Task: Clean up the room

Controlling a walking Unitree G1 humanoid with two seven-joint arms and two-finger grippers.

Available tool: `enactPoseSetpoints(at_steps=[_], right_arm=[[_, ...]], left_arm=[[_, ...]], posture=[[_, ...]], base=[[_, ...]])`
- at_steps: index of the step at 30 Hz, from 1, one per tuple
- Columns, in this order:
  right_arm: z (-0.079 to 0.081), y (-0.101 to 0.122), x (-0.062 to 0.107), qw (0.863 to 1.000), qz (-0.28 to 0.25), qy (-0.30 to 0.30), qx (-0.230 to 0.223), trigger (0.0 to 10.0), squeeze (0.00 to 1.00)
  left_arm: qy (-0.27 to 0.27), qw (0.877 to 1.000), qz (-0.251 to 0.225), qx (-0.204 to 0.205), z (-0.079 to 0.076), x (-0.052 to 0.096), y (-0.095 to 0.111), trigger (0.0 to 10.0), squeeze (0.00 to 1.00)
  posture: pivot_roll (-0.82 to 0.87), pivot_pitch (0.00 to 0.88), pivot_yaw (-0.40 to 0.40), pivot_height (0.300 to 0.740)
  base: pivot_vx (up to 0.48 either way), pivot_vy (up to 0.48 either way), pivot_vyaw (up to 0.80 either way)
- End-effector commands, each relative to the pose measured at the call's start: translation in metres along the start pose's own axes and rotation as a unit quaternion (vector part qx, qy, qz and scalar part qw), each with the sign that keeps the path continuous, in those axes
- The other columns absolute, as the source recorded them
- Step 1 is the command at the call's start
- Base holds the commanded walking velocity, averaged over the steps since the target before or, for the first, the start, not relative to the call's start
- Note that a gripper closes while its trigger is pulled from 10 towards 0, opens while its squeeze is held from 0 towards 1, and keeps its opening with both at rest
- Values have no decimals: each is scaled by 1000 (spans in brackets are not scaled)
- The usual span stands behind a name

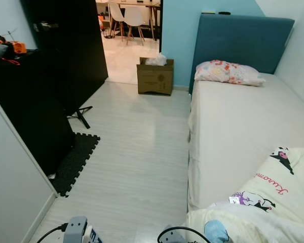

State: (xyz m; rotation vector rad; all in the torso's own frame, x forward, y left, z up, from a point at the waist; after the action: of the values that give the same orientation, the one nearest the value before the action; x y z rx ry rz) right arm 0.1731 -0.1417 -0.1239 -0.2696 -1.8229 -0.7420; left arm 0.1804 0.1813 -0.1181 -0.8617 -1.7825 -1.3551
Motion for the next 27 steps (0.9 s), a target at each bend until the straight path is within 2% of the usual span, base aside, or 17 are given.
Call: enactPoseSetpoints(at_steps=[1, 12, 27], right_arm=[[7, -12, 1, 1000, 20, 16, 7, 10000, 0], [5, -20, 3, 999, 29, 17, -2, 10000, 0], [6, -32, 5, 997, 38, 2, -68, 10000, 0]], left_arm=[[-4, 1000, -8, -7, -1, -1, 5, 10000, 0], [-9, 1000, -9, -4, -6, -1, 6, 10000, 0], [-8, 1000, -11, -12, -3, -1, 8, 10000, 0]], posture=[[18, 0, -38, 740], [16, 0, -45, 740], [16, 0, -29, 740]], base=[[285, 0, 0], [286, 0, 0], [421, 0, 0]])
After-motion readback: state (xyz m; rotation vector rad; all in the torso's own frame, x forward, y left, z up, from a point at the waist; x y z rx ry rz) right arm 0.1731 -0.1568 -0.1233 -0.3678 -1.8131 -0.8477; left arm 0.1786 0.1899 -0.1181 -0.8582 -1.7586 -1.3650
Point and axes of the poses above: a point about 5 cm out from each wrist's last joint towards the gripper, its own x axis pointing back from the gripper into the wrist, its own y axis along the axis of the wrist's last joint, z = x × y, the point moved 3 cm from there along -x, pointing out of the wrist towards the gripper, and after that the axes turned 8 degrees about x, right-handed, at the moved point
